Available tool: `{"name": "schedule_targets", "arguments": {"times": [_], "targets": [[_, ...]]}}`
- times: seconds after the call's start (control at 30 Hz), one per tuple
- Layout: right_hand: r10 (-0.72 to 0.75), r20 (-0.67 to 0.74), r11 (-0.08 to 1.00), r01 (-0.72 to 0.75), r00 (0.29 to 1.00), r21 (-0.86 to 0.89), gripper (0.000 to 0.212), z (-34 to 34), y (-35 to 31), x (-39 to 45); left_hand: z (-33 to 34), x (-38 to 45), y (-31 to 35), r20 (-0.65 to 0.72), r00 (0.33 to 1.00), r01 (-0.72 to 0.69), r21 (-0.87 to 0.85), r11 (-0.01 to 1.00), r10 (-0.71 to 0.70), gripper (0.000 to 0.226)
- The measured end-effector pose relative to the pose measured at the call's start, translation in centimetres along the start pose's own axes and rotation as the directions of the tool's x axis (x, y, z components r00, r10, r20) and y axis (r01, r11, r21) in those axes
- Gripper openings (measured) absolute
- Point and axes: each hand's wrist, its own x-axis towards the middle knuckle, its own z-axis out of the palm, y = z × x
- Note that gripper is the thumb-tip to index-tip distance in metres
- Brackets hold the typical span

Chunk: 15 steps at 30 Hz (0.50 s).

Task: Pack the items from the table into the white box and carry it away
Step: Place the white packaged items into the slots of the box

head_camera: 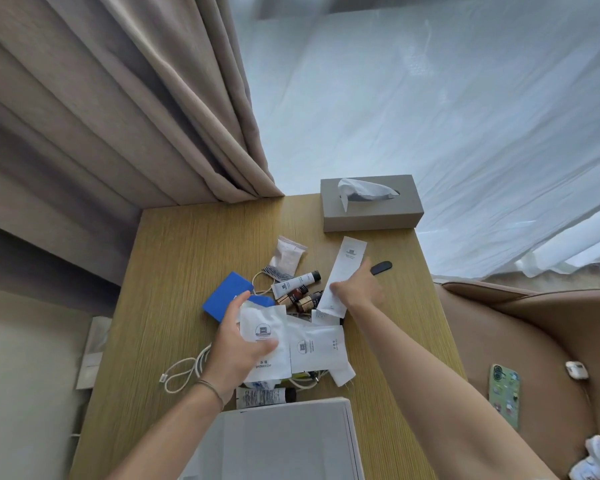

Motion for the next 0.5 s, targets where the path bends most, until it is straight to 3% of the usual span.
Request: {"name": "schedule_targets", "arguments": {"times": [0.13,0.27,0.4,0.5], "targets": [[0.043,0.007,0.983,-0.044,0.999,0.177,0.078,-0.5,-0.2,0.5,-0.8,-1.0,0.3,-0.021,0.999,0.035,-0.12,0.992,-0.038,0.063],[0.025,0.068,0.939,-0.047,0.997,0.341,0.066,-1.9,-0.3,-0.7,-1.9,-2.3,0.5,-0.089,0.996,0.01,-0.16,0.987,-0.024,0.044],[-0.102,0.172,0.842,-0.006,0.98,0.539,0.028,-4.6,-0.3,-5.2,-3.6,-4.4,0.4,-0.094,0.996,-0.018,-0.212,0.977,-0.002,0.039],[-0.244,0.218,0.801,0.07,0.945,0.595,0.02,-7.2,-0.2,-10.2,-4.6,-6.6,-0.4,-0.094,0.995,-0.032,-0.24,0.97,0.009,0.036]]}}
